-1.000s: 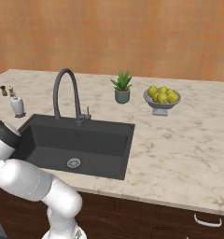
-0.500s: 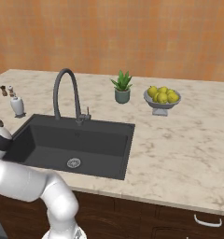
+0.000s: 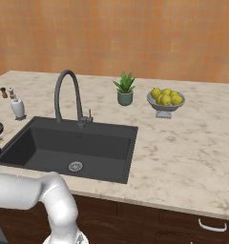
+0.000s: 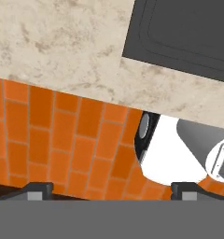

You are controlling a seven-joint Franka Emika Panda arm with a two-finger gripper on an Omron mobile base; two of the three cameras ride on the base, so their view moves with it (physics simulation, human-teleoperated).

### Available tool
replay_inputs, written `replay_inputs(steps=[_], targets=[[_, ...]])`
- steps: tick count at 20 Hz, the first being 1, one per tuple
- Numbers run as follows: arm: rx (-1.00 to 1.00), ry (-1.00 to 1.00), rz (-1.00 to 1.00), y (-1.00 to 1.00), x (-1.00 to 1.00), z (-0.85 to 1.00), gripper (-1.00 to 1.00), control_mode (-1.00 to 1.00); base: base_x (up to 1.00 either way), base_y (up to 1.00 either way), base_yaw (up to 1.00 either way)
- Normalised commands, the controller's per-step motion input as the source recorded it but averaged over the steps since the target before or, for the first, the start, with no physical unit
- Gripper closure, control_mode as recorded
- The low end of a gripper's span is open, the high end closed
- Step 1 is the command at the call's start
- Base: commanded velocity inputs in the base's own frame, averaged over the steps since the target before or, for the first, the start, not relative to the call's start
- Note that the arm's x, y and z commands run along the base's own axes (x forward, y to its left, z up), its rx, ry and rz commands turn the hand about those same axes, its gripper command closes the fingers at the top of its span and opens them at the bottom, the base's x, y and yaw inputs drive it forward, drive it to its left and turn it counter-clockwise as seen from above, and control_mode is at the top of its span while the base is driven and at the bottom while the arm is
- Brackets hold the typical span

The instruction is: Pick the pan and sponge and place them into the sink. Then turn on the water.

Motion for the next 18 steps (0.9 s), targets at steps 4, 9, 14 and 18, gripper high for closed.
replay_inputs(steps=[4,9,14,18], targets=[[0.0,-0.15,-0.01,0.11,0.25,-0.18,-1.0,-1.0,0.0,0.0,0.0],[0.0,-0.13,0.0,0.22,0.03,-0.05,-1.0,-1.0,0.0,0.0,0.0],[0.0,-0.12,0.0,0.35,0.03,-0.17,-1.0,-1.0,0.0,0.0,0.0],[0.04,-0.12,0.0,0.31,0.24,-0.33,-1.0,-1.0,0.0,0.0,0.0]])
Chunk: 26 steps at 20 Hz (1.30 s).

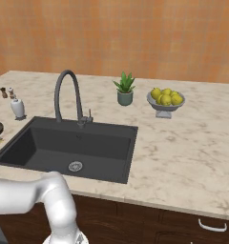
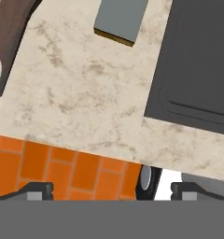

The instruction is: Pick the pan and sponge and place them into the sink. Then turn on the water.

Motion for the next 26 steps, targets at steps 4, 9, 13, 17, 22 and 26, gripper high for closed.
replay_inputs(steps=[4,9,13,17,22,26], targets=[[0.11,-0.08,0.0,0.28,0.32,-0.37,-1.0,-1.0,0.0,0.0,0.0],[0.16,-0.02,0.0,0.23,0.25,-0.3,-1.0,-1.0,0.0,0.0,0.0],[0.13,0.0,0.0,0.34,0.25,-0.27,-1.0,-1.0,0.0,0.0,0.0],[0.0,0.05,0.0,0.49,0.16,0.0,-1.0,-1.0,0.0,0.0,0.0],[-0.01,0.09,0.0,0.42,0.04,0.0,-1.0,-1.0,0.0,0.0,0.0],[-0.04,0.09,0.0,0.51,0.13,0.0,-1.0,-1.0,0.0,0.0,0.0]])
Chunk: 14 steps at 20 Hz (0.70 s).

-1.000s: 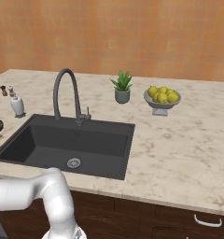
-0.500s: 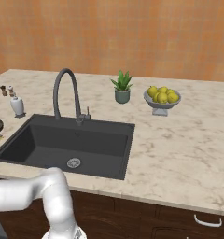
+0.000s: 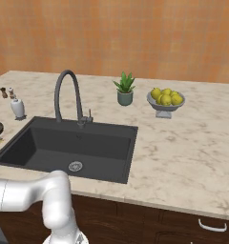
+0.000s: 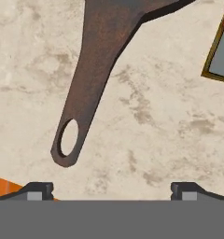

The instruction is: Pick the pan and sponge and place them into the sink. Then turn on the water.

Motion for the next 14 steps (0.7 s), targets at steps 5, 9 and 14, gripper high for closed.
replay_inputs(steps=[5,9,14], targets=[[-0.04,0.04,0.0,0.5,0.05,0.0,-1.0,-1.0,0.0,0.0,0.0],[-0.03,0.0,0.0,0.31,0.0,-0.01,-1.0,-1.0,0.0,0.0,0.0],[-0.01,0.0,-0.06,0.02,0.0,-0.26,-1.0,-1.0,0.0,0.0,0.0]])
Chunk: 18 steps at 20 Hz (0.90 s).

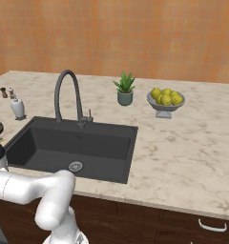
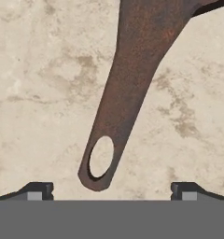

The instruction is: Pick the pan and sponge and place them into the sink. Then turn on the water.

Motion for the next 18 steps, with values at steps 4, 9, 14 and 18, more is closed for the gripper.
replay_inputs(steps=[4,9,14,18], targets=[[0.0,0.0,-0.12,0.0,0.08,-0.22,-1.0,-1.0,0.0,0.0,0.0],[-0.03,0.06,-0.09,0.05,0.1,0.0,-1.0,-1.0,0.0,0.0,0.0],[-0.04,0.11,0.0,0.0,0.11,0.0,-1.0,-1.0,0.0,0.0,0.0],[-0.1,0.0,0.02,0.16,0.13,0.0,-1.0,-1.0,0.0,0.0,0.0]])
